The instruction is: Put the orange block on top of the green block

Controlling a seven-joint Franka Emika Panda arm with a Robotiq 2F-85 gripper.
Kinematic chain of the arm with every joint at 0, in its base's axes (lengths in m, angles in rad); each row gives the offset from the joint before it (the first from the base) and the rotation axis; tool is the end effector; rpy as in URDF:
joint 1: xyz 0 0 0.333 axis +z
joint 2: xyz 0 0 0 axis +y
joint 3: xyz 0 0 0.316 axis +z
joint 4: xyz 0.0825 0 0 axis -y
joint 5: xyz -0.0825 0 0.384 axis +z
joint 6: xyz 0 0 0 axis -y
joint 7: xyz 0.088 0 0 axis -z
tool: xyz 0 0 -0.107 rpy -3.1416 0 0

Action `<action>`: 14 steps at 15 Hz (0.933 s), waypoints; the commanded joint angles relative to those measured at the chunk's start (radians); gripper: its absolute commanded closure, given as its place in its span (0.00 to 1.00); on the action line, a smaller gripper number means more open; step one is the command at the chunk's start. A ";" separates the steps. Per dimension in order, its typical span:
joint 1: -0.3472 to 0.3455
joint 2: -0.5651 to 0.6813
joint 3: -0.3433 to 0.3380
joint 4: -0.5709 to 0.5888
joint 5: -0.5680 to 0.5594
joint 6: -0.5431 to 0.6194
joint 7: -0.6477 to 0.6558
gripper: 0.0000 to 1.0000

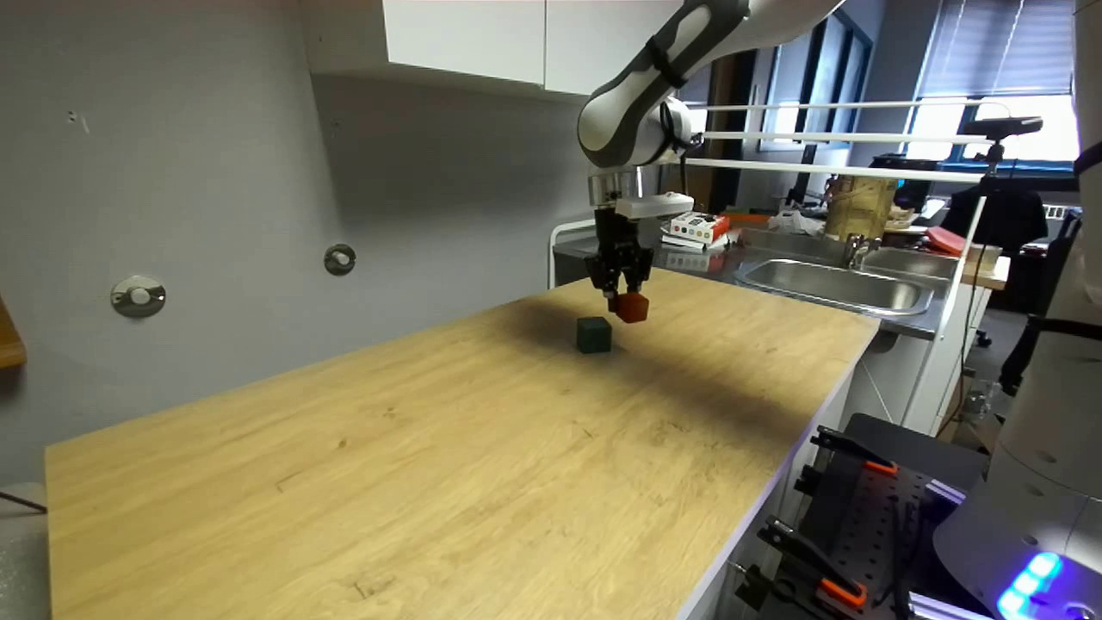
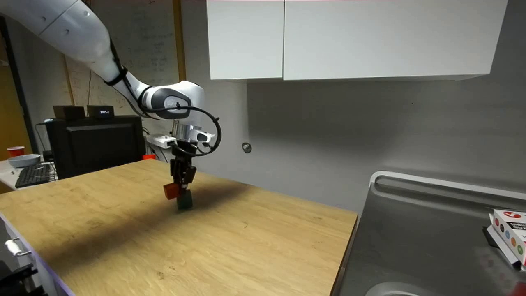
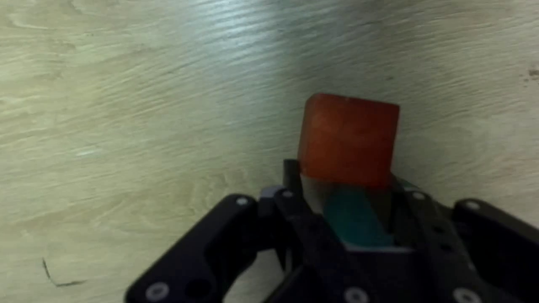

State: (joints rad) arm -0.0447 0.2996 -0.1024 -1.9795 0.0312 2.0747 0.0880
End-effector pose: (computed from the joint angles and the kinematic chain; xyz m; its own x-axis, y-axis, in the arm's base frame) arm 0.5761 -0.0820 0.3016 0.9484 -0.2462 -0.1998 -0.2464 -0.9689 0.0241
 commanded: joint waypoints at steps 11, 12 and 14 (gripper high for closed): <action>0.021 0.182 0.029 0.264 -0.017 -0.085 0.021 0.81; 0.023 0.193 0.029 0.274 -0.019 -0.086 0.021 0.81; 0.024 0.214 0.028 0.291 -0.022 -0.095 0.022 0.81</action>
State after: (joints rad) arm -0.0190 0.4763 -0.0832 -1.7510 0.0254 2.0260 0.0919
